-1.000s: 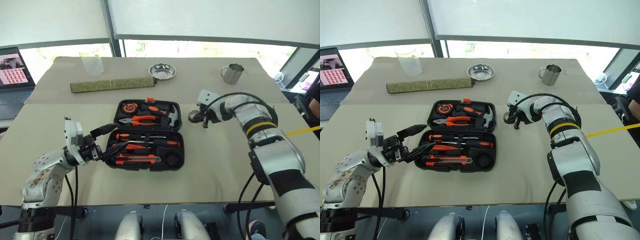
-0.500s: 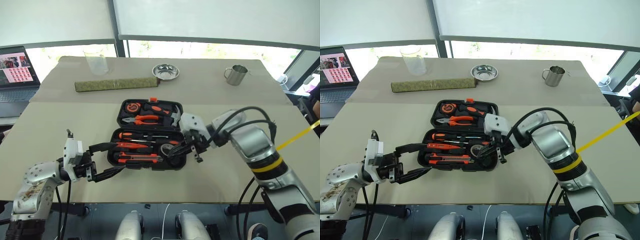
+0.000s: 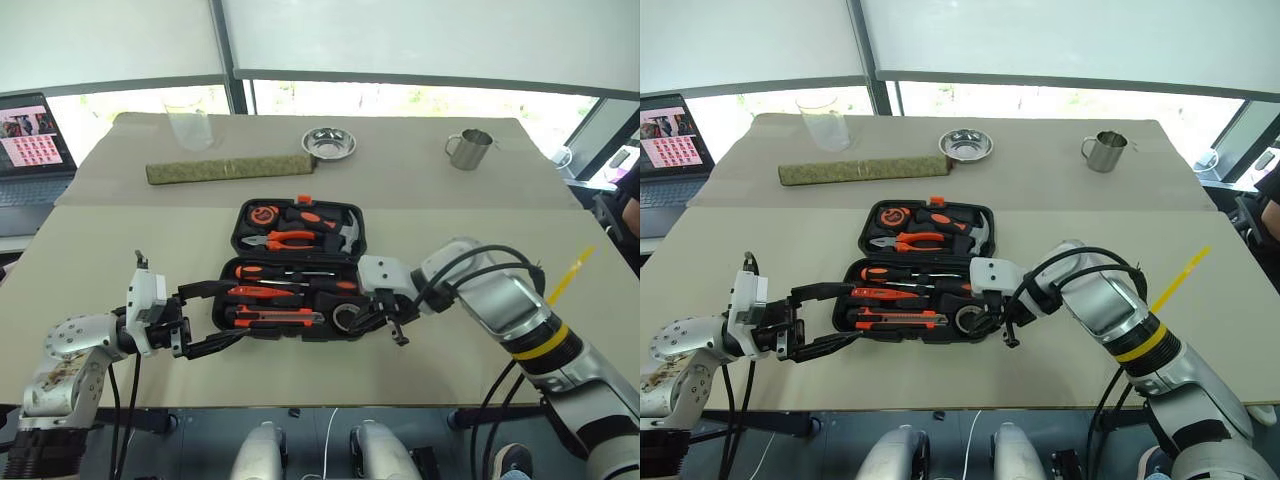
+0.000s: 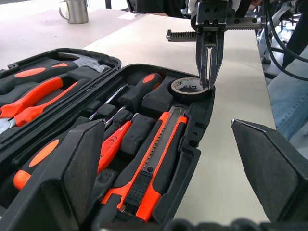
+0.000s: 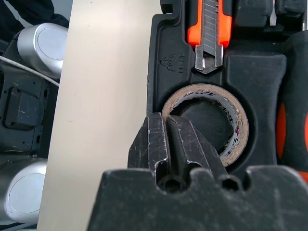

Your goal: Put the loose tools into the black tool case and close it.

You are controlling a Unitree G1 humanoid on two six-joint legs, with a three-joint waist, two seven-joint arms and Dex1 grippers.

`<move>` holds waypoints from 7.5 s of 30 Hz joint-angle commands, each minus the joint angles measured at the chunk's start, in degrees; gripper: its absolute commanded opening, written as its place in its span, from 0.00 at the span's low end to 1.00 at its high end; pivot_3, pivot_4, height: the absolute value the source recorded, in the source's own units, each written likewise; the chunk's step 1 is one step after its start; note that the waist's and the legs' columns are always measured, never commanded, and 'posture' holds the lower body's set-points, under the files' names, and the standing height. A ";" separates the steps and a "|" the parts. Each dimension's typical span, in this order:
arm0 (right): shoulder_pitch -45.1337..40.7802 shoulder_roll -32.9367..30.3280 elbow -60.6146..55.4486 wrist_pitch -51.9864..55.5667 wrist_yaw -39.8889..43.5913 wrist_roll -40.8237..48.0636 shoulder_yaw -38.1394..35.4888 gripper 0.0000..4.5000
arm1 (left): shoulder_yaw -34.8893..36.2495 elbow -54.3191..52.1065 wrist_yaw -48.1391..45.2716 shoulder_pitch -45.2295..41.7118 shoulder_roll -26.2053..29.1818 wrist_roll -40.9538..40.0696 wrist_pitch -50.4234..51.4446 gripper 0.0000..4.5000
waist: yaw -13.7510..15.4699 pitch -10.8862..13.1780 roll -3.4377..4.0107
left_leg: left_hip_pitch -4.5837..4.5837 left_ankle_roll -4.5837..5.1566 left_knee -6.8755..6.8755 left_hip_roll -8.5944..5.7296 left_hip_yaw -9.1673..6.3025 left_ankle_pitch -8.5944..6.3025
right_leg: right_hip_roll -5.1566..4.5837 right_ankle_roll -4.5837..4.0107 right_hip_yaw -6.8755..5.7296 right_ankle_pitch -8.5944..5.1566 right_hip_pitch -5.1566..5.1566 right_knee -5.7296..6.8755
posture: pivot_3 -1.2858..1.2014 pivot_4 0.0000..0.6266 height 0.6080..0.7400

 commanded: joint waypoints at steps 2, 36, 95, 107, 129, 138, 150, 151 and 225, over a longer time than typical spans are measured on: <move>-0.33 -0.02 -0.89 -0.70 -0.47 0.02 -0.07 0.01 | 1.55 -1.29 1.35 0.46 0.21 -1.17 0.73 1.00 | 0.00 0.00 0.00 | 0.00 0.00 0.00 0.00 0.00 0.00 | 0.00 0.00 0.00 0.00 0.00 0.00 | 0.52 0.24 1.00; 3.09 10.75 31.95 -38.02 -20.38 -4.81 -17.88 0.00 | -7.73 27.82 23.85 -24.12 -7.99 16.44 5.06 0.01 | -0.05 0.14 -0.28 | -0.03 -0.02 -0.01 -0.12 0.01 0.02 | -0.06 0.03 0.06 0.05 0.00 0.05 | 0.52 0.24 1.00; -11.43 11.35 30.31 28.49 -37.82 6.43 -18.51 0.09 | -5.96 20.88 39.30 -36.35 -5.76 7.24 53.50 0.58 | 0.05 0.22 -0.45 | -0.23 -0.04 0.40 -0.31 -0.31 0.04 | -0.16 0.25 -0.07 0.18 0.11 0.11 | 0.52 0.24 1.00; -6.97 13.65 22.87 11.61 -34.91 9.29 -24.83 0.00 | 1.73 15.30 40.21 -30.81 -9.85 4.90 44.36 0.00 | -0.17 0.22 -0.45 | 0.01 -0.05 0.38 -0.36 -0.34 0.18 | -0.17 0.22 0.01 0.28 0.22 0.22 | 0.52 0.24 1.00; 19.44 1.87 29.24 -86.07 -42.41 -19.83 -18.50 0.00 | 0.64 14.12 26.25 3.63 -4.83 25.22 -37.05 0.17 | -0.11 0.25 -0.46 | 0.12 0.01 -0.13 -0.34 0.11 0.11 | -0.36 0.30 0.22 0.33 0.27 -0.41 | 0.52 0.24 1.00; 24.83 -4.84 29.84 -81.80 -37.79 -9.93 -21.81 0.52 | 4.87 16.51 23.89 7.54 0.21 17.26 -27.46 0.62 | 0.21 0.24 -0.52 | 0.29 0.03 -0.11 -0.21 0.40 0.13 | -0.27 0.31 0.40 0.32 0.25 -0.26 | 0.52 0.24 1.00; 43.65 -13.03 -0.98 -54.62 -21.61 10.49 -21.45 0.00 | -3.45 18.74 19.45 -11.88 1.18 14.81 -7.77 0.09 | 0.32 0.19 -0.59 | 0.43 0.03 -0.05 -0.03 0.48 0.13 | -0.04 0.30 0.47 0.32 0.35 -0.12 | 0.52 0.24 1.00; 44.35 -12.40 -3.32 -52.62 -21.97 10.01 -20.51 0.00 | -4.98 20.54 18.98 -14.47 0.87 15.66 -6.66 0.02 | 0.30 0.19 -0.59 | 0.44 0.03 -0.05 -0.03 0.48 0.13 | -0.02 0.30 0.48 0.32 0.34 -0.11 | 0.52 0.24 1.00; 21.00 13.92 4.60 -37.65 -23.43 2.01 -13.85 0.00 | -15.45 14.19 12.24 -21.38 -4.07 15.91 8.21 0.01 | -0.03 0.05 -1.01 | 0.64 0.02 -0.01 0.31 0.96 0.11 | 0.51 0.17 1.16 0.39 0.15 0.04 | 0.52 0.24 1.00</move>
